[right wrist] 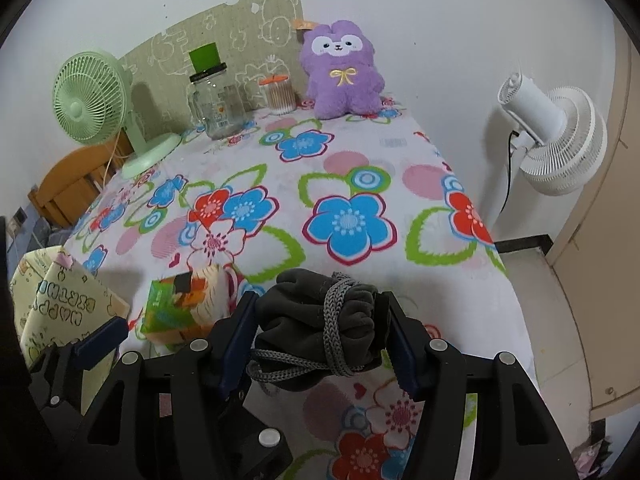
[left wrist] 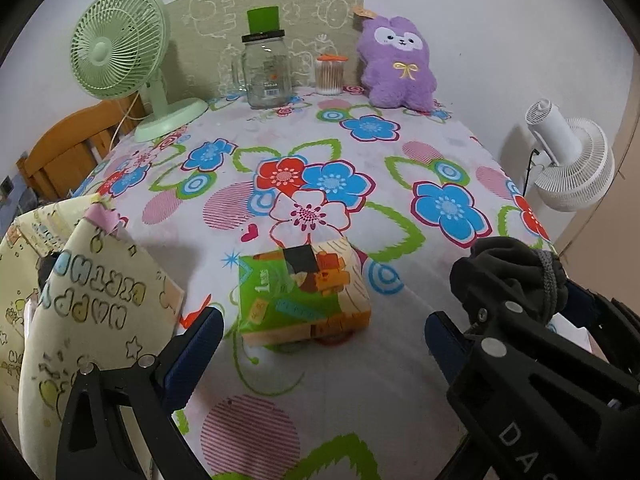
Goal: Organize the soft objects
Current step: 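Grasp the grey drawstring pouch with the right tool, then grasp the green-and-orange tissue pack with the left tool while right tool holds the pouch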
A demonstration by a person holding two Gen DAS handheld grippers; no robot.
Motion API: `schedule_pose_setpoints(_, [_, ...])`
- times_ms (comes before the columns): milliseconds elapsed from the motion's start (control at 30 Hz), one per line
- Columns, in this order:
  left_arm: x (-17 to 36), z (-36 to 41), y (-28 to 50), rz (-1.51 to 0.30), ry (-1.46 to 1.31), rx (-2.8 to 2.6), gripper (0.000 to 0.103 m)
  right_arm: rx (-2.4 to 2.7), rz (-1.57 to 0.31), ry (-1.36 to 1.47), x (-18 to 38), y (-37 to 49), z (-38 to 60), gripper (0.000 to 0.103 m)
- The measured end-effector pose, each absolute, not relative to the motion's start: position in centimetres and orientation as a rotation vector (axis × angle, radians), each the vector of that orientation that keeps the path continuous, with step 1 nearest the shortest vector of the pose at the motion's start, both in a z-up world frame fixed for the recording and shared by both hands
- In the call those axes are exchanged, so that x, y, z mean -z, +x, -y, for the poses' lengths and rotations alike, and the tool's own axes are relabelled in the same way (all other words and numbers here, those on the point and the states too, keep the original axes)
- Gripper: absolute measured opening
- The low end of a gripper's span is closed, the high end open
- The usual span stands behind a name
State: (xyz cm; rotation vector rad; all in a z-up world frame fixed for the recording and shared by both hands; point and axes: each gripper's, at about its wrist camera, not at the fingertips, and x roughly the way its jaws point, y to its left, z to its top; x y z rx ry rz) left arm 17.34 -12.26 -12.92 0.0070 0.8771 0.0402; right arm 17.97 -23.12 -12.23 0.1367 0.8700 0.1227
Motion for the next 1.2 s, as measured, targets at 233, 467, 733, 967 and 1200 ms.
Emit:
schedule_pose_setpoints(233, [13.1, 12.3, 18.3, -0.86, 0.012, -0.065, 0.102, -0.112, -0.866, 0.135, 12.4, 19.0, 23.1, 0.063])
schedule_pose_setpoints(467, [14.3, 11.8, 19.5, -0.867, 0.004, -0.106, 0.101, -0.113, -0.876, 0.138, 13.4, 20.1, 22.9, 0.063])
schedule_pose_setpoints(733, [15.1, 11.4, 20.2, -0.892, -0.016, -0.093, 0.092, -0.123, -0.888, 0.13, 14.1, 20.5, 22.6, 0.063])
schedule_pose_setpoints(967, [15.2, 11.4, 20.0, -0.892, -0.024, -0.069, 0.076, -0.133, -0.895, 0.135, 14.3, 20.5, 22.5, 0.063])
schedule_pose_setpoints(1200, [14.9, 11.3, 19.0, -0.9, -0.033, -0.052, 0.073, -0.146, -0.9, 0.126, 14.0, 19.9, 22.5, 0.063])
